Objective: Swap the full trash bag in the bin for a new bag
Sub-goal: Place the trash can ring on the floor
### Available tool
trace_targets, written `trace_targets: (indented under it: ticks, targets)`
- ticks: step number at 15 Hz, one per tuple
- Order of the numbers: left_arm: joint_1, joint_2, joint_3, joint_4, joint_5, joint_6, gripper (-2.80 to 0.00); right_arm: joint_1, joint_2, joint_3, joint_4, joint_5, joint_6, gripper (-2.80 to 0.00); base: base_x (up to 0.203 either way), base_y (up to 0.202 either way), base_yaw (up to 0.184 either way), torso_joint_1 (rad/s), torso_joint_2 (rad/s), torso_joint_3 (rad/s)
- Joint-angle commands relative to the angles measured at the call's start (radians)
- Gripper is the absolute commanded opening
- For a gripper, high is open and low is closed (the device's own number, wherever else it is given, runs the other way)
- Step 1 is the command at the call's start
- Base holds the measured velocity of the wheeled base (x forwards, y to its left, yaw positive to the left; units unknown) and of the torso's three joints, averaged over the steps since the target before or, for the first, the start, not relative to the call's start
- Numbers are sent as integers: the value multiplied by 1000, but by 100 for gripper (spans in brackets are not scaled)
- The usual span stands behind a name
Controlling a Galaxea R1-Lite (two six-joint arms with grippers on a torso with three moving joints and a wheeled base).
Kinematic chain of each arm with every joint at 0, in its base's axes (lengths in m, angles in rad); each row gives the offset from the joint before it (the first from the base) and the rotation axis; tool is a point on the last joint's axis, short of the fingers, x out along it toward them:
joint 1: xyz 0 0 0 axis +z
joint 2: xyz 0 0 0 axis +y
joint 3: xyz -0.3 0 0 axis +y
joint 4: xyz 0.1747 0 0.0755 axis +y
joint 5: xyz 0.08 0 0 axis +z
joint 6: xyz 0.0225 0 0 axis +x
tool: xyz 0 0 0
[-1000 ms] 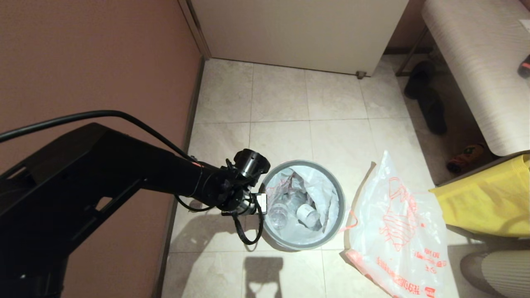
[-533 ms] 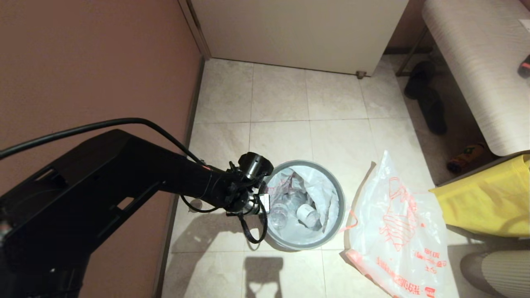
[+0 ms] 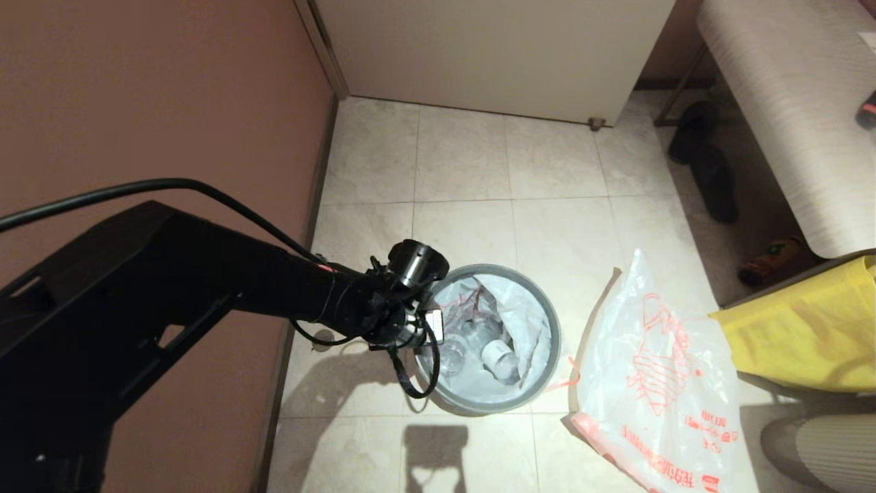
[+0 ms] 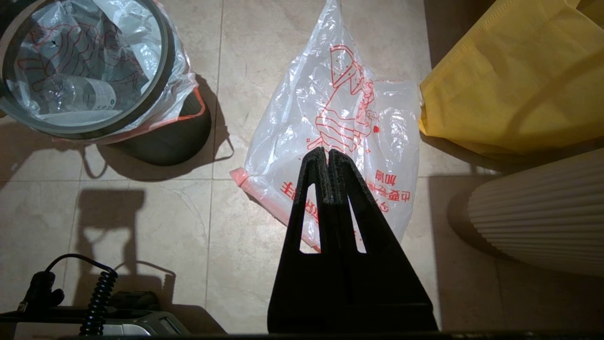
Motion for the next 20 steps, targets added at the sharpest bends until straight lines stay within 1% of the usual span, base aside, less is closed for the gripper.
trace_targets:
  ticks: [1,3,5,7,8,10,12,14,16,18,20]
  targets:
    - [-12,-23,7,0,32,-5,-280,0,0,0,0,0,0,-280,0,0,0,0,0,0]
    - [-16,-50,12,1,35,-6,-280,0,0,0,1,0,0,-280,0,0,0,0,0,0]
    - [-42,-107,39,10,35,-5,-280,0,0,0,0,0,0,-280,0,0,0,0,0,0]
    - [-80,-168,52,63,35,-13,-280,0,0,0,0,0,0,-280,0,0,0,0,0,0]
    - [-89,-199,52,82,35,-21,-280,0,0,0,0,0,0,-280,0,0,0,0,0,0]
    - [-90,-276,56,112,38,-26,-280,0,0,0,0,0,0,-280,0,0,0,0,0,0]
    - [-80,-358,67,147,61,-27,-280,0,0,0,0,0,0,-280,0,0,0,0,0,0]
    - [-54,-462,93,174,100,-26,-280,0,0,0,1,0,0,-280,0,0,0,0,0,0]
    - [-1,-562,130,214,136,-25,-280,0,0,0,0,0,0,-280,0,0,0,0,0,0]
    - [73,-640,211,261,152,-27,-280,0,0,0,1,0,0,-280,0,0,0,0,0,0]
    - [163,-678,299,272,162,-25,-280,0,0,0,1,0,0,-280,0,0,0,0,0,0]
